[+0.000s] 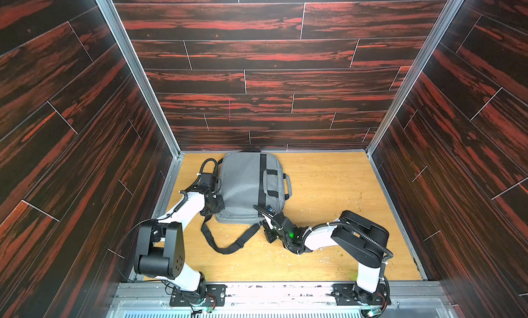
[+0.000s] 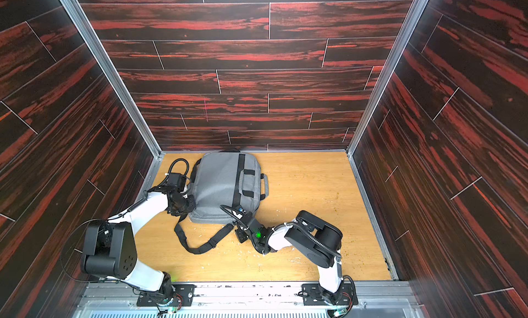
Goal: Open the zippered laptop bag and take out the laptop
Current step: Unzip the zipper on the zippered laptop bag.
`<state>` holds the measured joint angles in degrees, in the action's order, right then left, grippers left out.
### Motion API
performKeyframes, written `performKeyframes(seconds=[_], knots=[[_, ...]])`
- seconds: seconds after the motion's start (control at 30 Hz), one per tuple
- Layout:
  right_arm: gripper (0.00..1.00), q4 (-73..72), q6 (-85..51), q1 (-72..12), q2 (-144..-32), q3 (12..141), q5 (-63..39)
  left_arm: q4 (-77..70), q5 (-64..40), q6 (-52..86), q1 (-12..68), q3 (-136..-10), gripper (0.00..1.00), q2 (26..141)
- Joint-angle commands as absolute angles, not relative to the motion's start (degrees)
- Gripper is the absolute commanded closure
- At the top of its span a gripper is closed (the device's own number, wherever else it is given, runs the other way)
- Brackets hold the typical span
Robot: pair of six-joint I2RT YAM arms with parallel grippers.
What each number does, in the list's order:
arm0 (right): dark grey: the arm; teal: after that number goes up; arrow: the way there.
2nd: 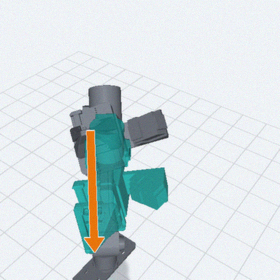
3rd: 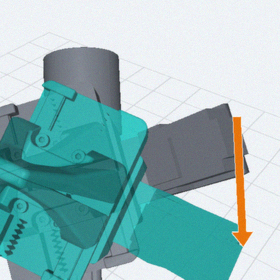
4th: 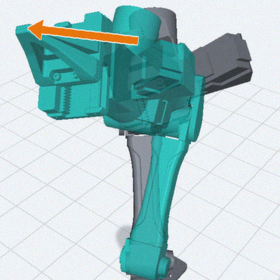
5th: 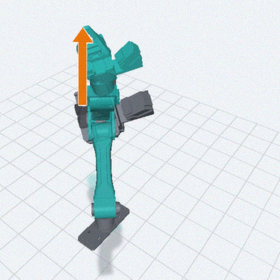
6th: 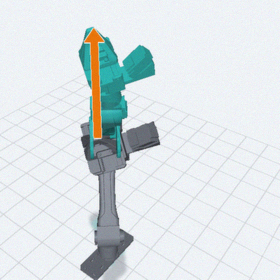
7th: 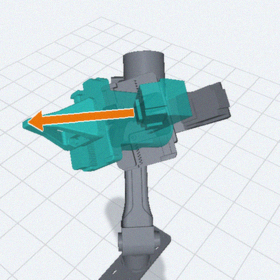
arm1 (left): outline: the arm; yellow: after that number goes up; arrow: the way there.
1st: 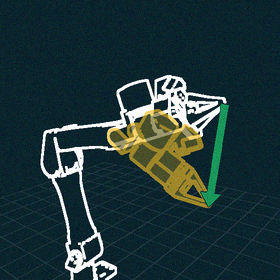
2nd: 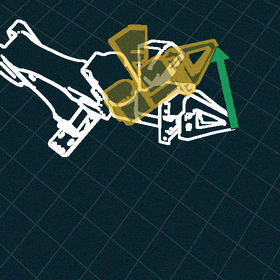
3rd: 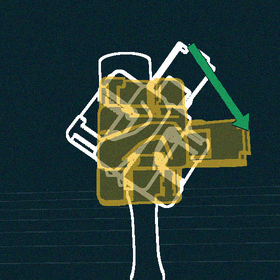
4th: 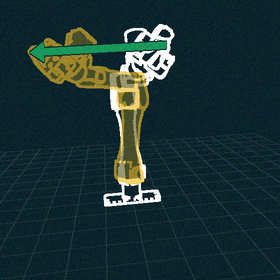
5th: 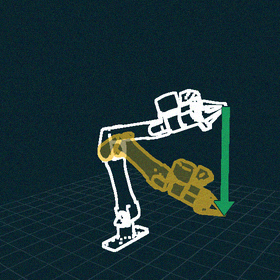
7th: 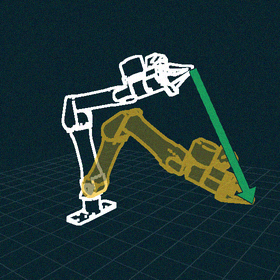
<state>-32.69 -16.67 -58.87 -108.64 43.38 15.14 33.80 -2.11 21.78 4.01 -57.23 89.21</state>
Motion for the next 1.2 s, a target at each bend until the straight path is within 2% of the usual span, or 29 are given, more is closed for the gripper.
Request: performKeyframes(seconds=[0.0, 0.47, 0.83, 1.0, 1.07, 1.17], knots=[[0.98, -32.5, -16.6, -58.9, -106.7, 42.3, 16.2, 35.9, -1.1, 21.5, 3.7, -57.2, 1.00, 88.8], [1.00, -25.5, -15.7, -56.9, -97.8, 37.4, 17.3, 36.3, 0.9, 20.7, 3.7, -57.6, 1.00, 89.0], [1.00, -21.0, -12.8, -50.1, -94.5, 36.3, 14.4, 36.2, 0.9, 20.6, 3.7, -57.8, 1.00, 89.5], [1.00, -20.2, -12.1, -48.1, -94.4, 36.6, 9.9, 36.2, 0.5, 20.5, 3.7, -57.7, 1.00, 89.6], [0.96, -20.1, -11.9, -48.1, -94.1, 36.7, 7.8, 36.1, 0.2, 20.5, 3.7, -57.8, 1.00, 89.7], [0.76, -19.5, -12.5, -48.1, -93.3, 37.3, 6.1, 36.1, 0.0, 20.6, 3.7, -57.9, 1.00, 89.7]])
